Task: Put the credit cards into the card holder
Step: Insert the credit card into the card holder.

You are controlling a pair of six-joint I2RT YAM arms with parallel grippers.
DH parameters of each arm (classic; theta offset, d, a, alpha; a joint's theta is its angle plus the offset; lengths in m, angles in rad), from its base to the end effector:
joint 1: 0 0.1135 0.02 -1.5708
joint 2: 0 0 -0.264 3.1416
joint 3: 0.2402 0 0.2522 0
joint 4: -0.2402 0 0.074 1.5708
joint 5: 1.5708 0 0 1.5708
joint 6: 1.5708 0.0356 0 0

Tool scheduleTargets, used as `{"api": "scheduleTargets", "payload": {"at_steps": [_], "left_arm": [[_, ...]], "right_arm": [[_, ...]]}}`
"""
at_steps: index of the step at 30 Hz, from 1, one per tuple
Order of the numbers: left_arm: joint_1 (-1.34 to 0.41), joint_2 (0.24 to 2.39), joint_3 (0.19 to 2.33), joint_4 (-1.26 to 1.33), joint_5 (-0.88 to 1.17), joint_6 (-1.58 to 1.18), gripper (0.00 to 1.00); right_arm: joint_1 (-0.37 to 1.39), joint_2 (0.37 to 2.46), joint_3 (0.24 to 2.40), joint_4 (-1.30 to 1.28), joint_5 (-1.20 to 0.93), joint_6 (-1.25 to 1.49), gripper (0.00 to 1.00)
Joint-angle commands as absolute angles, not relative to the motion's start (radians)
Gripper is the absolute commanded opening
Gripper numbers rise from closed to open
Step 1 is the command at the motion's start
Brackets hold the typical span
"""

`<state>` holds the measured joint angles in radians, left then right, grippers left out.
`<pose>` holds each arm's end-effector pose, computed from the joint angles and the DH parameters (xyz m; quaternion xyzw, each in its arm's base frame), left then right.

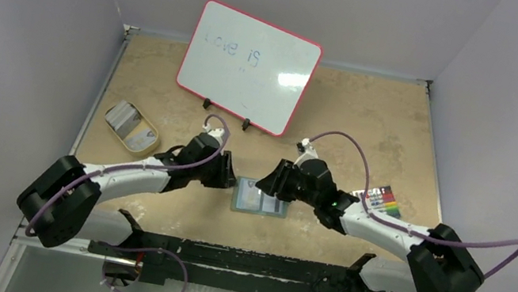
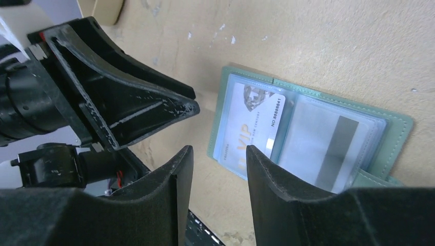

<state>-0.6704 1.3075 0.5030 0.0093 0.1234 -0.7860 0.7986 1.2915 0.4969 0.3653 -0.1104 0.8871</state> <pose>0.1861 -0.1531 0.1555 -0.0301 0.9238 -0.2938 0.2437 0.1794 0.1898 0.1890 0.0074 0.8407 0.4336 0.3243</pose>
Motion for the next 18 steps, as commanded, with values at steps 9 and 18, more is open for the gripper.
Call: {"api": "scheduleTargets", "payload": {"at_steps": [9, 18], "left_arm": [[-0.666, 1.248, 0.909, -0.501, -0.381, -0.409, 0.62], [-0.502, 1.325, 1.081, -0.648, -0.611, -0.187, 0.64]], "right_arm": [[0.802, 1.071, 0.491, 0.227, 0.007, 0.799, 0.46], [0.802, 1.014, 0.498, 0.209, 0.016, 0.775, 0.46]]}}
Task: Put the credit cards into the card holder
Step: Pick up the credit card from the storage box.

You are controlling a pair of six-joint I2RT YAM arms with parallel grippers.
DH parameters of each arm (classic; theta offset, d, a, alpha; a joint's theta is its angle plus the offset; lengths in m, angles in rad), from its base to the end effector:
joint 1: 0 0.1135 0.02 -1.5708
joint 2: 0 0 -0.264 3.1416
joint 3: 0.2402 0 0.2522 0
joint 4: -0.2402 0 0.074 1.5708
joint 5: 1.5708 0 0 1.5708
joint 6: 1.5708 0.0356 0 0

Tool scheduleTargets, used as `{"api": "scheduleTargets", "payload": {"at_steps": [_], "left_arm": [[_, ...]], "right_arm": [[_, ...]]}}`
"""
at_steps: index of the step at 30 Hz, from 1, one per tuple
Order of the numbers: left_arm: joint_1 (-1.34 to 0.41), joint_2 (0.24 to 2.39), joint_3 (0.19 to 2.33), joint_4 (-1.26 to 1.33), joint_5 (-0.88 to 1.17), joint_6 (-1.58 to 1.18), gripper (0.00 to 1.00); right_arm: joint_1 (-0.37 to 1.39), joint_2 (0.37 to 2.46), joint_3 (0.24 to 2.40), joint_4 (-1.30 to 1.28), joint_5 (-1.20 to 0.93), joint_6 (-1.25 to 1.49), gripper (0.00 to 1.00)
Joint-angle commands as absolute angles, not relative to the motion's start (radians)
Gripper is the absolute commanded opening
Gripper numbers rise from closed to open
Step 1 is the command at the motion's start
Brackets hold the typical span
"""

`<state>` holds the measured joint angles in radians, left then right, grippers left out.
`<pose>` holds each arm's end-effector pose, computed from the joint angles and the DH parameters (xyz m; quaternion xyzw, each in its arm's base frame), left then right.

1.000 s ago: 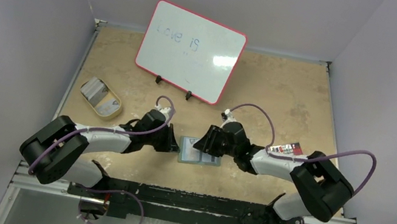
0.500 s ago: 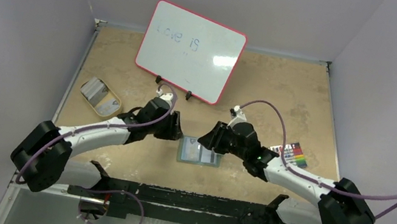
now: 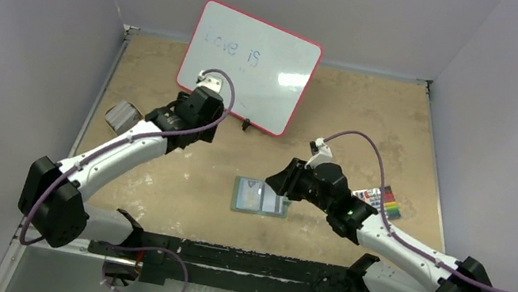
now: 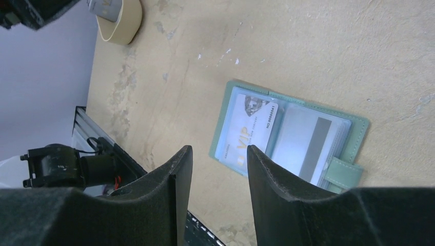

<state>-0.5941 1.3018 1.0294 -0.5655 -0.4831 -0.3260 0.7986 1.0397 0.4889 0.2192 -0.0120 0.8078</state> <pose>0.2351 -0.1388 0.2815 0.0362 0.9098 0.0456 0.4109 0.1602 0.1651 0.2284 0.0003 0.8141 0.4213 0.3997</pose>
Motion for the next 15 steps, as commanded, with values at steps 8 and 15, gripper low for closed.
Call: {"api": "scheduleTargets", "payload": {"at_steps": [8, 15], "left_arm": [[-0.358, 1.359, 1.023, -0.512, -0.729, 0.064, 0.66], [-0.148, 1.433, 1.040, -0.466, -0.648, 0.160, 0.65]], "right_arm": [[0.802, 0.958, 0.492, 0.181, 0.010, 0.751, 0.47], [0.802, 0.938, 0.479, 0.178, 0.005, 0.747, 0.47]]}}
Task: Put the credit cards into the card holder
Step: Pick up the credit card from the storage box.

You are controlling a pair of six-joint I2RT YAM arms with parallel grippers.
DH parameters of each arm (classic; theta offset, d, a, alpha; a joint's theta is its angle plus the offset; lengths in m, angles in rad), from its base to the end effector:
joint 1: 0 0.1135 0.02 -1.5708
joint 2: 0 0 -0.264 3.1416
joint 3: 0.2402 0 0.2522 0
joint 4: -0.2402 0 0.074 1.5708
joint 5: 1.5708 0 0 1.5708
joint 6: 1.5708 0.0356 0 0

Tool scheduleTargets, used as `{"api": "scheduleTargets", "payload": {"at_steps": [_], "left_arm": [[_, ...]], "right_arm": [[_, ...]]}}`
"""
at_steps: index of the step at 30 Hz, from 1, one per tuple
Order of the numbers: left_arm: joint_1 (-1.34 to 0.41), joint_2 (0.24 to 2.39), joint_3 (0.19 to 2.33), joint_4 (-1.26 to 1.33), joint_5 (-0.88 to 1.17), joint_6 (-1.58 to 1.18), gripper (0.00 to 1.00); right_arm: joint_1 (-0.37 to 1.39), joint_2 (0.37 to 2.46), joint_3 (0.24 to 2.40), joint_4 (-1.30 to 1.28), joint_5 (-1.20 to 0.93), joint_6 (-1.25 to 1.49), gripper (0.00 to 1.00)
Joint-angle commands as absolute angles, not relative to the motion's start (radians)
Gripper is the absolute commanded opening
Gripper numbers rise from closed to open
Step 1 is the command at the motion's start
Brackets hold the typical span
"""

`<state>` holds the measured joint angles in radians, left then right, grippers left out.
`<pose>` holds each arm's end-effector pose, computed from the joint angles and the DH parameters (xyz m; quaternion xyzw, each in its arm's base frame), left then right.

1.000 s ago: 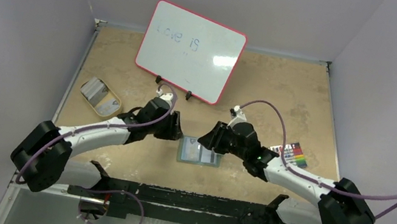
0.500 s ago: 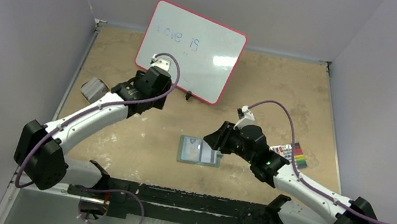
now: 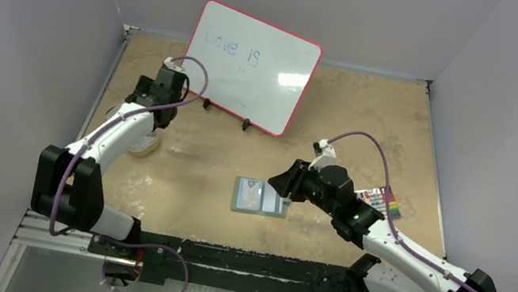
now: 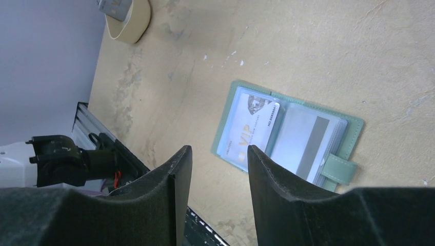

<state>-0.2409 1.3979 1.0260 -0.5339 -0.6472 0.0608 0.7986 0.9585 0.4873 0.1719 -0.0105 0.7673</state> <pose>0.2846 -0.0478 0.2599 0.0321 0.9016 0.2715 0.3352 0.1522 0.1568 0.2395 -0.0157 0.8045 0.4218 0.4179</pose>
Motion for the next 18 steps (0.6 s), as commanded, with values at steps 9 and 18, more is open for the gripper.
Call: {"api": "scheduleTargets", "payload": {"at_steps": [9, 18], "left_arm": [[-0.035, 1.607, 1.076, -0.400, -0.604, 0.228, 0.68], [0.016, 1.754, 1.102, -0.377, -0.625, 0.219, 0.65]], "right_arm": [[0.802, 0.926, 0.499, 0.152, -0.006, 0.731, 0.47], [0.800, 0.928, 0.518, 0.154, 0.001, 0.717, 0.48]]}}
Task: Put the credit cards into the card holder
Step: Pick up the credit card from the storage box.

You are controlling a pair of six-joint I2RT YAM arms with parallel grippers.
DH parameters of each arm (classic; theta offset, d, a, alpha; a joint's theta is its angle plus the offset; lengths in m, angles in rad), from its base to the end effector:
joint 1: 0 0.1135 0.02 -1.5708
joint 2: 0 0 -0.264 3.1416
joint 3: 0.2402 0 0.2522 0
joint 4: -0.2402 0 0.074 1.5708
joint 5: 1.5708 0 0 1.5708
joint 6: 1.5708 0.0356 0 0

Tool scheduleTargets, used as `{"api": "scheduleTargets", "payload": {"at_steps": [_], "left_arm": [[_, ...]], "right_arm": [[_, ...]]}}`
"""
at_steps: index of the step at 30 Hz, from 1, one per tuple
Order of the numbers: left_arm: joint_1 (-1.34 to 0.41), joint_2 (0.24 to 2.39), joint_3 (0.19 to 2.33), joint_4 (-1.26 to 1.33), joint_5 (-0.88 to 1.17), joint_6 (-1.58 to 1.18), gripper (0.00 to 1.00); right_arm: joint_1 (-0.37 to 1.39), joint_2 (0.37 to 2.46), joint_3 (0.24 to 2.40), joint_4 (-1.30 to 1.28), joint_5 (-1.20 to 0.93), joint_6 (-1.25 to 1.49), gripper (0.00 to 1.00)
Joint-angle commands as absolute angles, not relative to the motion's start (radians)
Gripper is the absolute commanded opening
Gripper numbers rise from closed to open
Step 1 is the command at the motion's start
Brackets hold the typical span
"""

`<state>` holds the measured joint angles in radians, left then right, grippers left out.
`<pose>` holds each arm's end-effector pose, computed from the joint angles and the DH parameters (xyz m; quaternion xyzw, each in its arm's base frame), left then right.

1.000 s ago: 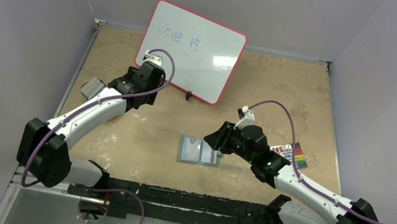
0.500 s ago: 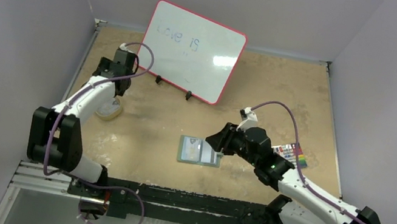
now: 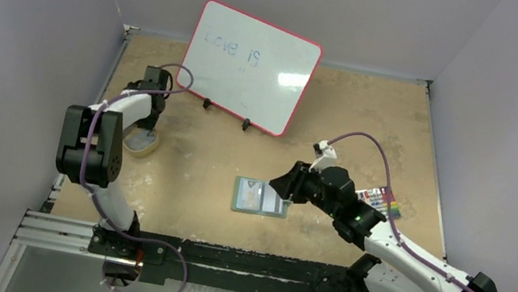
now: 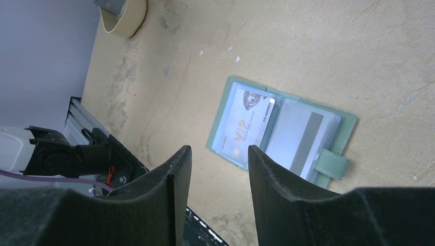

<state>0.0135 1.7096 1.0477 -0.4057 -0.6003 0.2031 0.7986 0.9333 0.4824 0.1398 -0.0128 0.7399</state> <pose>0.3362 0.0246 0.1812 0.0143 0.9280 0.3104 0.2055 0.1489 0.1535 0.2394 -0.0275 0.8076 0.4134 0.4196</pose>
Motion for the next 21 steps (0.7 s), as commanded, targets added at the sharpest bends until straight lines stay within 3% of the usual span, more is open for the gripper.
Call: {"api": "scheduleTargets", "payload": {"at_steps": [1, 21], "left_arm": [[0.017, 1.763, 1.109, -0.379, -0.632, 0.220, 0.65], [0.017, 1.777, 1.174, -0.390, -0.733, 0.252, 0.49]], "right_arm": [[0.801, 0.929, 0.517, 0.157, 0.002, 0.717, 0.48], [0.791, 0.922, 0.477, 0.188, -0.003, 0.727, 0.48]]}}
